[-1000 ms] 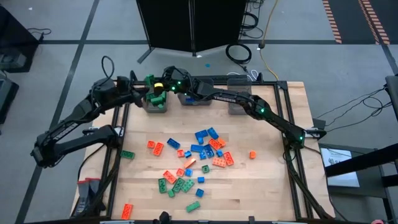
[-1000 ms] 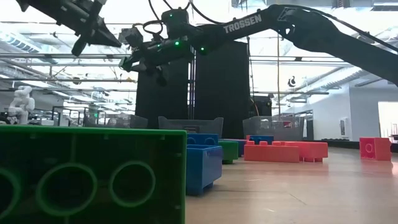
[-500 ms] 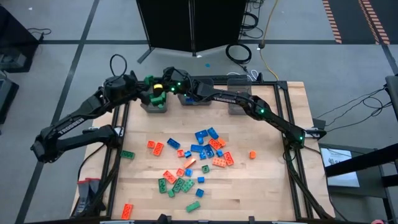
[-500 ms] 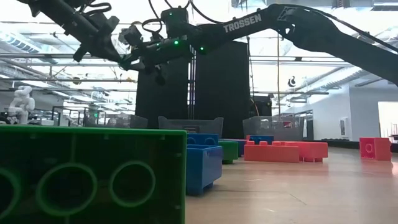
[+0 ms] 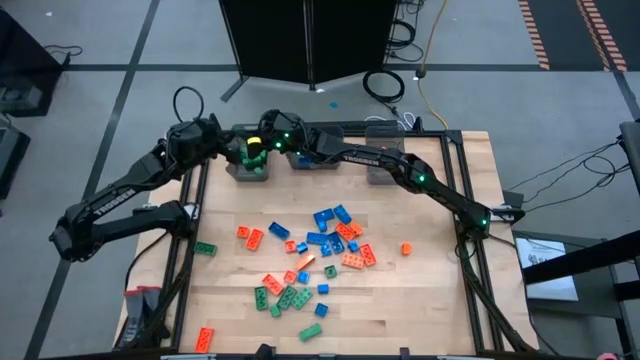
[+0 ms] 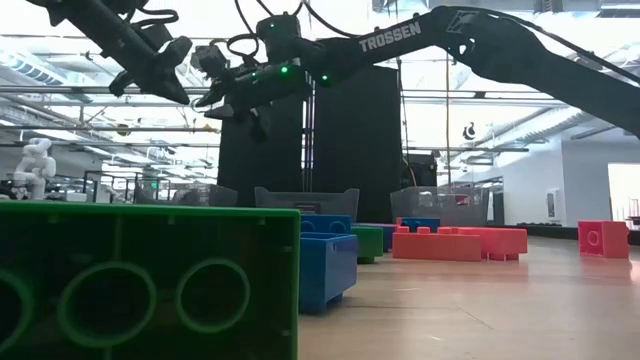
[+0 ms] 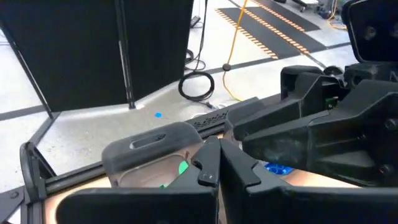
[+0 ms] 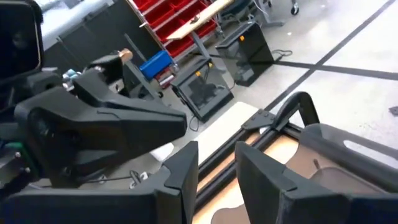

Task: Sort blocks
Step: Put the green game piece into the left black bin

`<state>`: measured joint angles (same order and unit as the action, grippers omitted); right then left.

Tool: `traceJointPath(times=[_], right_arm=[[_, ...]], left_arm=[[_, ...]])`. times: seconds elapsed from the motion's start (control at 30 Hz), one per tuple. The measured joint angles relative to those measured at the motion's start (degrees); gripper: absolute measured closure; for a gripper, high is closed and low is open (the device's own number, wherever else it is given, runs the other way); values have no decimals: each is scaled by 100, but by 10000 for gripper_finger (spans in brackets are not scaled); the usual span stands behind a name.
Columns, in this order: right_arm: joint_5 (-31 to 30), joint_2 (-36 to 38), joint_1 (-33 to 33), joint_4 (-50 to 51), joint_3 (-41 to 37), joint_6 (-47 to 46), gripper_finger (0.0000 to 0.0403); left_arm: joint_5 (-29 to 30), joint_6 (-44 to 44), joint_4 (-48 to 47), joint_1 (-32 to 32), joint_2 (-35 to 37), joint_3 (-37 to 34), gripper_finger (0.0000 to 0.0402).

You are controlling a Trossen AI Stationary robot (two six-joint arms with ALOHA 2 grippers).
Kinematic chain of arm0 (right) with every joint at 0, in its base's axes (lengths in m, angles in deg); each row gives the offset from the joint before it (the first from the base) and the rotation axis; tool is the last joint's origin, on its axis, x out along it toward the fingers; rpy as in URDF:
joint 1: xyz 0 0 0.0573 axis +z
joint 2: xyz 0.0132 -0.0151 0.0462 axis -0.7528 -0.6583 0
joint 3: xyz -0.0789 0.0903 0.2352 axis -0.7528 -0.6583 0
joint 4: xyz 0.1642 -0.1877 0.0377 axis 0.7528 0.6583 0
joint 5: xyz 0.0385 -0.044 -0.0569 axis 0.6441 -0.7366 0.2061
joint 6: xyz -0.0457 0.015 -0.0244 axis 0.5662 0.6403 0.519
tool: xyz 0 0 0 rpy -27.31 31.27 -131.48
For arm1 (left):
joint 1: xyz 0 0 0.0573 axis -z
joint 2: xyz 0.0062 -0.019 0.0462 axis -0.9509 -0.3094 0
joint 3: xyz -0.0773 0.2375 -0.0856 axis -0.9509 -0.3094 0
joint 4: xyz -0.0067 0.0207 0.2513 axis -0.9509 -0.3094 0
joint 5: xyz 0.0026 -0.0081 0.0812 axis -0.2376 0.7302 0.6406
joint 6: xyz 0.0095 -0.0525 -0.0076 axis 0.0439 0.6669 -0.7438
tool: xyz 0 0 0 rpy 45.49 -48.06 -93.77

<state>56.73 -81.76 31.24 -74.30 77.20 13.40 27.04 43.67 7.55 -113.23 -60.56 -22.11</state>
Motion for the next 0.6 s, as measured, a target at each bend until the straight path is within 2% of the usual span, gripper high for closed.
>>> traceJointPath(times=[0.17,0.23,0.37,0.47,0.6], right_arm=[[148,0,11,106,0,12,303],[543,0,-4,106,0,118,303],[1796,143,-72,569,0,311,306],[2602,345,-117,1647,2,706,317],[2892,575,-124,3622,2,1682,329]], left_arm=[[-181,-16,-83,0,16,0,402],[-450,-10,-282,0,74,36,402],[-1074,-39,-1219,2,242,286,402],[-1450,-159,-2107,15,450,441,402],[-1728,-94,-3196,102,784,589,402]])
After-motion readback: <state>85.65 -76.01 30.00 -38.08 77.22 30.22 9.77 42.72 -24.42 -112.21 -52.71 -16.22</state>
